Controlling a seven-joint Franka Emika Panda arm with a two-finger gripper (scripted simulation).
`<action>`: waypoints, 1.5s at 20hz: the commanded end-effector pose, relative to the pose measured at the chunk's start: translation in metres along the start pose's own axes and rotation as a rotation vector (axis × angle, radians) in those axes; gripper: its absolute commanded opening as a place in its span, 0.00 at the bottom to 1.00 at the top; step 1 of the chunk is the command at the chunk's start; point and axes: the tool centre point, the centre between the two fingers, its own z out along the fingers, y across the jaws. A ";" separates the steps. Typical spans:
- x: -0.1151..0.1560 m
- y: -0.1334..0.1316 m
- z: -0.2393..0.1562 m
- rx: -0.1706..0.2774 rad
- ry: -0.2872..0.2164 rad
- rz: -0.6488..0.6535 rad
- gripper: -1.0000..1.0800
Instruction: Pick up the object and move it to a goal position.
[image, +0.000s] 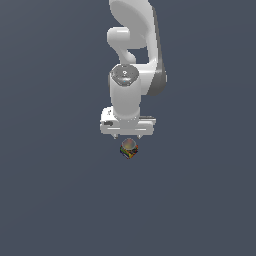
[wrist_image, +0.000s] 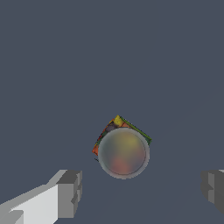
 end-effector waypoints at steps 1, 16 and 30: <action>0.000 0.000 0.000 0.000 0.000 0.000 0.96; 0.002 -0.002 -0.008 -0.015 -0.002 -0.006 0.96; 0.000 -0.004 0.009 -0.011 0.009 0.186 0.96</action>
